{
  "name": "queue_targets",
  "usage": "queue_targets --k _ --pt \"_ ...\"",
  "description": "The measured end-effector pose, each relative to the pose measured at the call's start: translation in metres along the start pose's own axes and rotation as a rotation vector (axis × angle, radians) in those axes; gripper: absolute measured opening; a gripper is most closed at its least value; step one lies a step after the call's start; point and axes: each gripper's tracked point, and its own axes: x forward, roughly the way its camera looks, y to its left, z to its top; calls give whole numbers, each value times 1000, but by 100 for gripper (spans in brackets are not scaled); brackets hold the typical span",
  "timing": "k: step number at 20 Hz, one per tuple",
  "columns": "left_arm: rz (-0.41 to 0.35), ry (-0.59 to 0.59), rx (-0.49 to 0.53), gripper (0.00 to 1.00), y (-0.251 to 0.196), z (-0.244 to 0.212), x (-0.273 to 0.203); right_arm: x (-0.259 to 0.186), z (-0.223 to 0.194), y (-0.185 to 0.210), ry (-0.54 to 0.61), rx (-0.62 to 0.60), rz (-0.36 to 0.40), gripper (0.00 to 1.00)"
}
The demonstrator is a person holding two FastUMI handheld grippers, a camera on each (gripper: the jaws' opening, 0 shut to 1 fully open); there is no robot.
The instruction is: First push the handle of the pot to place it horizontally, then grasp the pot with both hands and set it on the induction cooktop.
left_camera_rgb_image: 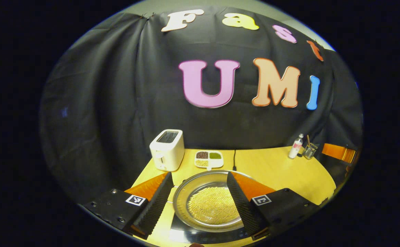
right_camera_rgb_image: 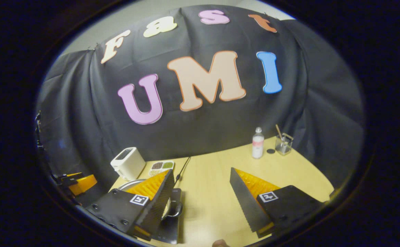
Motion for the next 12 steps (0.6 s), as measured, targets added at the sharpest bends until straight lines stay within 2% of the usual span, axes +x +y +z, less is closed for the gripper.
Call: queue_targets --k 1,2,7,10,12 --pt "9 -30 5 96 -17 12 -10 -9 13 -9 -29 -11 6 100" --pt "19 -57 6 96 -33 22 -18 -19 26 -20 -53 -21 15 91" --pt "30 -166 -60 94 -117 52 -60 -66 60 -92 -117 -102 20 91" --pt "71 -194 -90 96 -149 50 -87 -93 74 -127 -158 -154 27 92" --pt "67 -195 -91 96 -176 47 -105 -110 80 -148 -182 -167 32 92"
